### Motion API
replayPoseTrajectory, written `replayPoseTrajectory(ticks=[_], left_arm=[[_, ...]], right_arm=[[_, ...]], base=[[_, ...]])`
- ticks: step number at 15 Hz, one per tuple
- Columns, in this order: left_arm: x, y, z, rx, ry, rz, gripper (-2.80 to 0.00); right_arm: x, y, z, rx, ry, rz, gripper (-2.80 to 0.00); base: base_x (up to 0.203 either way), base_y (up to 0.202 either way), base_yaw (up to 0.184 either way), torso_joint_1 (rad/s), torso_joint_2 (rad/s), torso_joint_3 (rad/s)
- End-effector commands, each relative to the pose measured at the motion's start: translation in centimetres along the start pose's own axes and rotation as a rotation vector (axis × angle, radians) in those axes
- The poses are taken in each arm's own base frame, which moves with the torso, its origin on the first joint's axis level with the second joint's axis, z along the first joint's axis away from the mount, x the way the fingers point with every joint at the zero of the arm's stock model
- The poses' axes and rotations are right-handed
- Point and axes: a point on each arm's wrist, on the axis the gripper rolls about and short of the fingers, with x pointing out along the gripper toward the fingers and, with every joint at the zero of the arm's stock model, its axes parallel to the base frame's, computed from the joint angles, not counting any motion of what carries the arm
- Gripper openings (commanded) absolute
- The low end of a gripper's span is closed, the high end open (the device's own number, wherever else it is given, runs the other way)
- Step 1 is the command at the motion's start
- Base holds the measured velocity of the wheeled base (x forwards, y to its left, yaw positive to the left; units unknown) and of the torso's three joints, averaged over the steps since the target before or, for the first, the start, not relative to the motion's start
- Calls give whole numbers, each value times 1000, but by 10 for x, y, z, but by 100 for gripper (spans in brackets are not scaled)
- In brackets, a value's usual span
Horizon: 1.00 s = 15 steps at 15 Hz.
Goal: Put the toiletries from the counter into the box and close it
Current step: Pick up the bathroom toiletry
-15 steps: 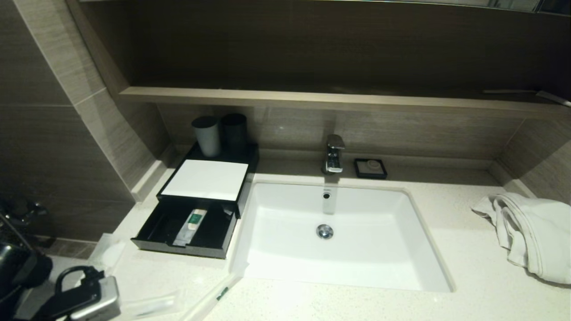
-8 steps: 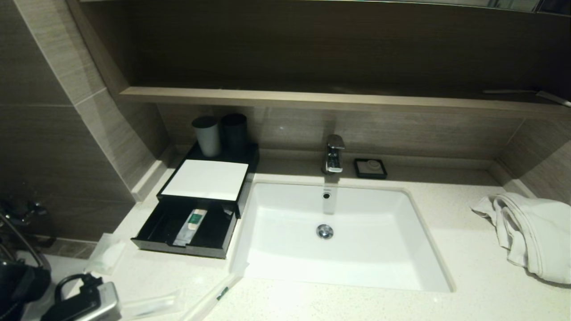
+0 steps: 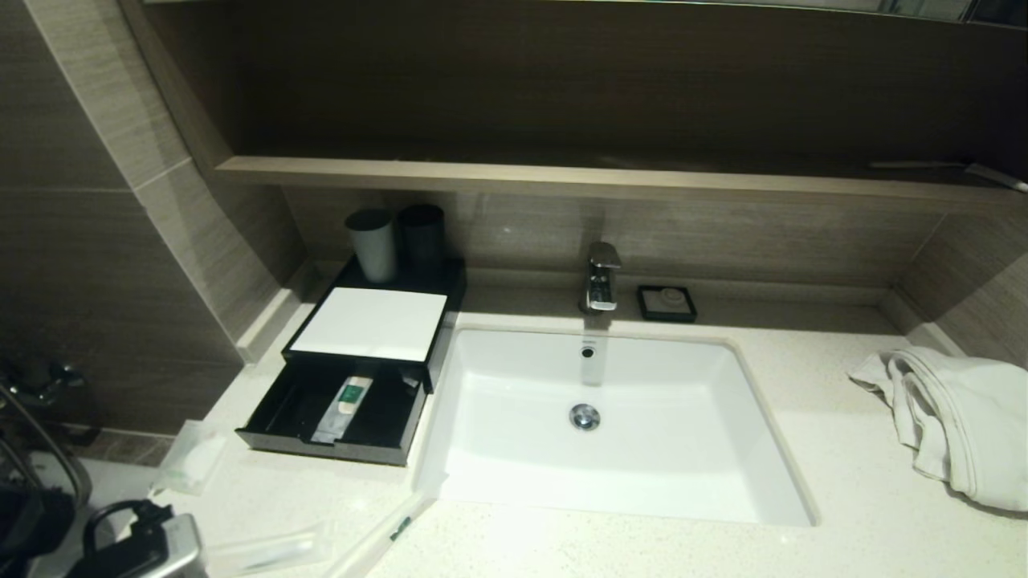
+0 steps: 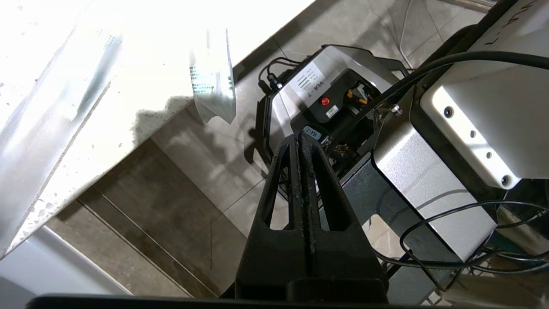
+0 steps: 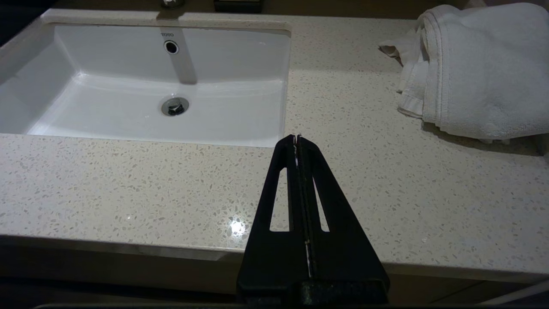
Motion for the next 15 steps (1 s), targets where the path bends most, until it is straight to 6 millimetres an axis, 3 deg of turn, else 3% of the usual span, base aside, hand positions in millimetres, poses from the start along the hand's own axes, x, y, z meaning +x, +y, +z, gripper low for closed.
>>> replayPoseTrajectory(ticks=[1, 8, 15], left_arm=[[-3, -3, -2, -2, -14, 10, -280], [1, -4, -12, -158, -27, 77, -280], [7, 32, -16, -396, 51, 254, -280]], right_arm=[[0, 0, 0, 0, 0, 1, -280], [0, 0, 0, 0, 0, 1, -280], [0, 0, 0, 0, 0, 1, -280]], base=[[0, 0, 0, 0, 0, 0], [0, 0, 0, 0, 0, 0], [0, 0, 0, 0, 0, 0]])
